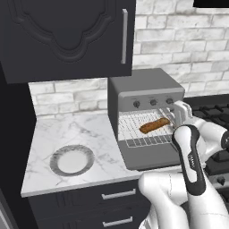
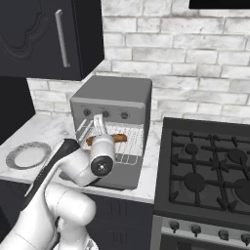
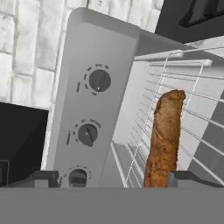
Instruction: Pull the toaster oven rack outwards. Pick up the baguette from the plate and place it on the toaster oven rack. Close the toaster oven door fully and set the temperature to the lowest setting.
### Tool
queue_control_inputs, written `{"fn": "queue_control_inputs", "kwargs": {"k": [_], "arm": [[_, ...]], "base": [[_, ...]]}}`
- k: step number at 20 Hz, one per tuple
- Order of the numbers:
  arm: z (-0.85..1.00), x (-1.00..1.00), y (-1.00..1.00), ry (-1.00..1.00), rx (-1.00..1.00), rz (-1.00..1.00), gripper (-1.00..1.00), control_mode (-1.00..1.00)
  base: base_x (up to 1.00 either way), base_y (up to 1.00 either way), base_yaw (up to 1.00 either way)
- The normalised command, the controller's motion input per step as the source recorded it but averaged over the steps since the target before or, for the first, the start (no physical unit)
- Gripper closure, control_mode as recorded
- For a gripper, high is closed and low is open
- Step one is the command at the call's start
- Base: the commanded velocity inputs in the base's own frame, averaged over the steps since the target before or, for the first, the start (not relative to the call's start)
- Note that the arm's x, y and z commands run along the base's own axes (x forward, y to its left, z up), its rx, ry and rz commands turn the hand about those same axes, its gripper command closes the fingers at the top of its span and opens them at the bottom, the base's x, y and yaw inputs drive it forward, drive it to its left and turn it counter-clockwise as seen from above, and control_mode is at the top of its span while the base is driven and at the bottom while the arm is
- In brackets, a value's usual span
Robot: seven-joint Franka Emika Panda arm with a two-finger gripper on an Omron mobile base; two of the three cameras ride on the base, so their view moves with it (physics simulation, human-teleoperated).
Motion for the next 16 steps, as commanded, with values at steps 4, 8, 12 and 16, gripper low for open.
{"fn": "queue_control_inputs", "kwargs": {"k": [4, 8, 12, 16], "arm": [[0.52, -0.31, -0.12, 0.22, -0.07, 0.02, -1.00, -1.00], [0.67, -0.28, -0.05, 0.22, -0.12, 0.04, -1.00, -1.00], [0.25, -0.34, 0.00, 0.21, -0.13, 0.04, -1.00, -1.00], [-0.02, -0.27, 0.05, 0.35, -0.25, 0.16, -1.00, -1.00]], "base": [[0.00, 0.00, 0.00], [0.00, 0.00, 0.00], [0.00, 0.00, 0.00], [0.00, 0.00, 0.00]]}}
